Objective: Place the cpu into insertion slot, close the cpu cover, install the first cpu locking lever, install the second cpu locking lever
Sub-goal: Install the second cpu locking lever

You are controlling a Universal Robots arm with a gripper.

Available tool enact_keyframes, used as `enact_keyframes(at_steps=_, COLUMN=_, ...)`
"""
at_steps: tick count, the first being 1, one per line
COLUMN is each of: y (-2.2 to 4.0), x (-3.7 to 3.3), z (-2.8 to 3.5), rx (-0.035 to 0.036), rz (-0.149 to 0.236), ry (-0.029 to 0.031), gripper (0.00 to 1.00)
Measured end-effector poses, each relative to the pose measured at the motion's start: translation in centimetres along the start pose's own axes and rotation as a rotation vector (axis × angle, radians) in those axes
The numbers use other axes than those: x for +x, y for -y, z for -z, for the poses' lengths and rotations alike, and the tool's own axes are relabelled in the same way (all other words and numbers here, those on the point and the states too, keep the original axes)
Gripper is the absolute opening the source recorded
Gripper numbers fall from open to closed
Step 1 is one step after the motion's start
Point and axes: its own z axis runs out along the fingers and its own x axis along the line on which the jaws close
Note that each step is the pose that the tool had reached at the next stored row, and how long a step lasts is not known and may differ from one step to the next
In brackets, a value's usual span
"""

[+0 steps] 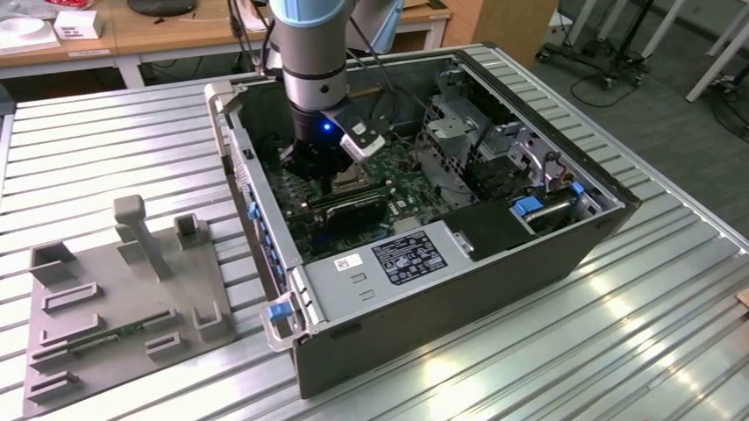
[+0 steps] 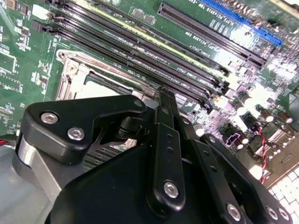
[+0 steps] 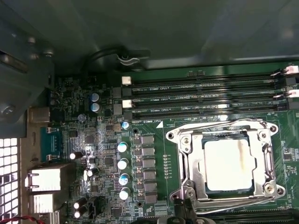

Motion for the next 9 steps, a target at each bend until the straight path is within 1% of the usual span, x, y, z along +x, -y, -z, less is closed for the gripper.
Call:
enact_keyframes(at_steps=2, y=0.00, x=0.00, z=0.00, rx=-0.0058, rz=-0.001, ry=-0.0005, gripper=0.11)
enact_keyframes(at_steps=3, y=0.00, x=0.00, z=-0.01, rx=-0.0075, rz=-0.001, ry=-0.0005, gripper=0.11)
enact_keyframes(at_steps=6, y=0.00, x=0.02, z=-0.09, rx=-0.0105, rz=-0.001, ry=-0.0005, gripper=0.11)
enact_keyframes(at_steps=9, y=0.01, x=0.07, z=-0.23, rx=-0.0111, rz=-0.001, ry=-0.0008, gripper=0.11)
